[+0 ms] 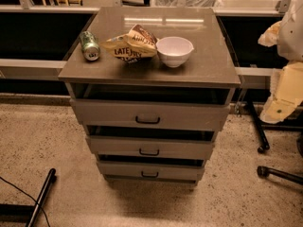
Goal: Open top drawer
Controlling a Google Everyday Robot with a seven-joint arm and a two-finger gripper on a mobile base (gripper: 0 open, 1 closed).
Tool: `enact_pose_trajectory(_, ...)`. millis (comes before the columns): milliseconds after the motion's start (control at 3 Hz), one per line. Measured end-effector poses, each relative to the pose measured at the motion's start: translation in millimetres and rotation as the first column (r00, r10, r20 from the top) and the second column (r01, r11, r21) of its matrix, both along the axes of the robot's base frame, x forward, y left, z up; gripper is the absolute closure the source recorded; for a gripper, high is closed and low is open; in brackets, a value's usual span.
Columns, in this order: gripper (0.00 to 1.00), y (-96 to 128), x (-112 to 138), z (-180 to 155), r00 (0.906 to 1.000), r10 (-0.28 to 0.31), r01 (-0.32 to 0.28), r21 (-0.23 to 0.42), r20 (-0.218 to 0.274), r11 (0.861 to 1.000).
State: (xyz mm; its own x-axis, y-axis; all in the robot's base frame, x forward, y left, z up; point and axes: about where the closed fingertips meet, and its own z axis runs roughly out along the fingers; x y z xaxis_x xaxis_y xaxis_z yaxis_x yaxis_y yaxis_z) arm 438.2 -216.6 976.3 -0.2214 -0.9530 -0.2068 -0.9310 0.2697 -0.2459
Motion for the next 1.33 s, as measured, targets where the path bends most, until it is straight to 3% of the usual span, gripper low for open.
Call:
enact_pose_trajectory(333,0.0,0.1,0.0,-0.1,1.0,0.001,-0.001,0.0,0.0,1.0)
enact_pose_trajectory(667,0.0,12.5,2.6,-15.6,0.9972,0.067,-0.068,-0.016,-0.033,0.998)
enact_pose_trajectory(1000,0.0,49.4,2.3,-99.6,0.9894,0.097,-0.09,0.068,-0.108,0.994)
enact_pose_trajectory(1333,0.0,69.2,-6.7,-187.1,0.9725,0.15,-0.133,0.101,-0.178,0.986)
